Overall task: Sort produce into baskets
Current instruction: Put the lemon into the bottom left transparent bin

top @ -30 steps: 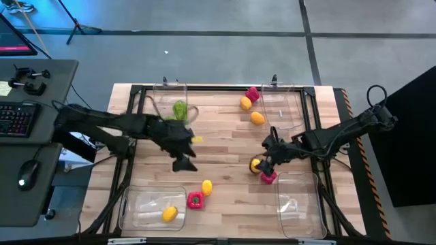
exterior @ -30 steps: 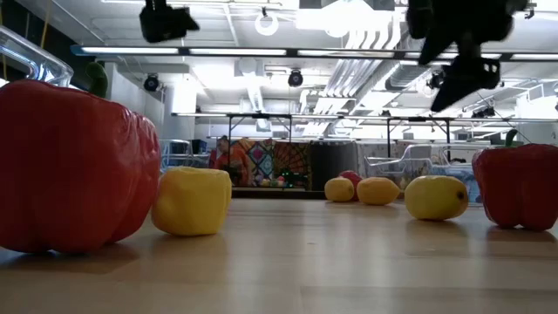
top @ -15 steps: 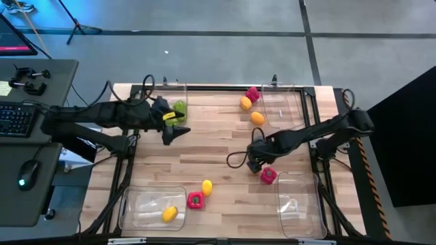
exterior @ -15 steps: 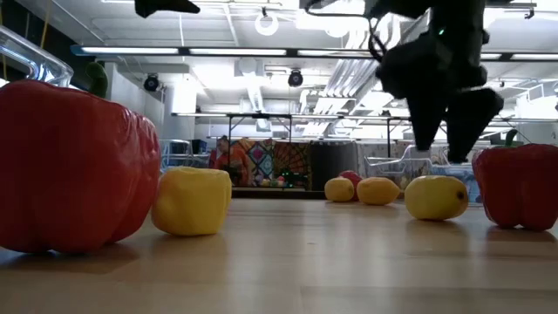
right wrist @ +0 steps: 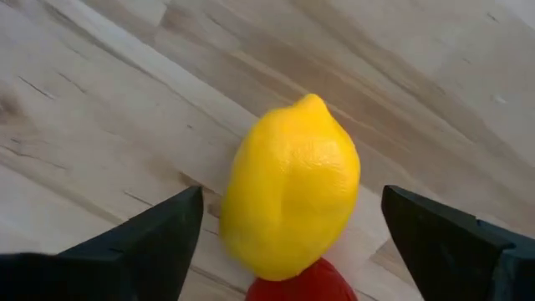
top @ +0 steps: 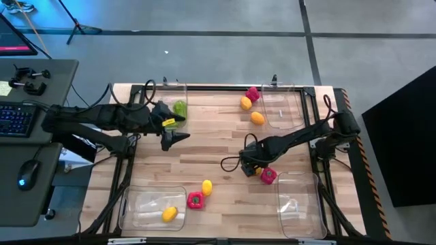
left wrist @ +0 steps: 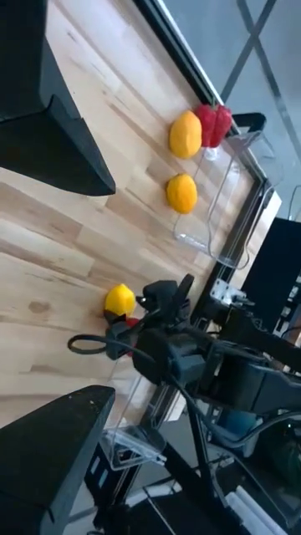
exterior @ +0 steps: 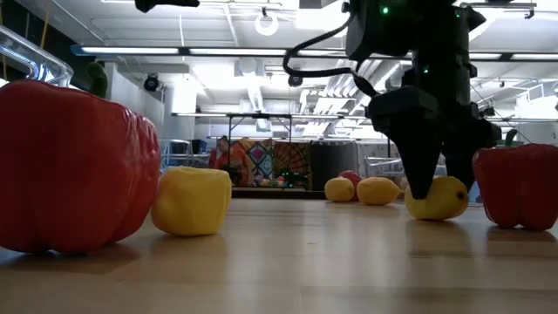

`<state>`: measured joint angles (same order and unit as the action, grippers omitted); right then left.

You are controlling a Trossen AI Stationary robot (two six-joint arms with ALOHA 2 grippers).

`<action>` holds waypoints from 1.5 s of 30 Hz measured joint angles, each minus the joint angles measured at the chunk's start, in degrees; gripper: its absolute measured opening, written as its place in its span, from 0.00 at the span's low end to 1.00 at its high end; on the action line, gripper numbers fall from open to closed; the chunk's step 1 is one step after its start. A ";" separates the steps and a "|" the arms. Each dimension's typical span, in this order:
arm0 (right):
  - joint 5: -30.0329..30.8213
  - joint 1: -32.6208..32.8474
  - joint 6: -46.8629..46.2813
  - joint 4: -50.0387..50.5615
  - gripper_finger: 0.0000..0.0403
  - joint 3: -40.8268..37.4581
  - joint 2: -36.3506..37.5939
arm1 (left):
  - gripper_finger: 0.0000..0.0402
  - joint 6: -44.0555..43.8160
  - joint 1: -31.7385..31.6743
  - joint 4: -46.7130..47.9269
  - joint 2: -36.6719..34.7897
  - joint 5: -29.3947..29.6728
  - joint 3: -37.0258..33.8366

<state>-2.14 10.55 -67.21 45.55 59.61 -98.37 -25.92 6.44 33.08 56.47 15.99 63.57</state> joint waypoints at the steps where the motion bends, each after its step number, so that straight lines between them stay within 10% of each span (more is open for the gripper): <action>1: 0.14 -0.02 -0.09 -0.23 0.85 0.00 0.02 | 0.94 0.19 -0.01 0.00 0.00 0.28 -0.01; 14: 3.62 -0.83 9.58 -2.78 0.35 0.43 0.65 | 0.94 2.48 -1.67 -8.83 -0.47 2.54 -0.11; 21: 10.93 -0.81 24.25 -8.89 0.36 3.74 8.59 | 0.94 1.99 -4.17 -26.76 -1.58 2.89 -0.04; 27: 13.84 -0.83 33.42 -33.66 0.37 3.97 11.27 | 0.94 -4.31 -5.77 -31.40 -1.24 7.63 -0.02; 33: 7.08 0.98 31.66 -58.44 0.37 5.09 2.45 | 0.94 -7.01 -6.26 -31.16 0.02 8.74 -0.04; 45: 6.08 4.98 34.10 -61.20 0.37 28.90 -21.30 | 0.94 -2.63 -6.26 -31.13 0.53 5.59 -0.04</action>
<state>3.94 15.53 -33.11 -15.65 88.52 -119.67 -28.55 0.19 1.95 57.00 21.58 63.53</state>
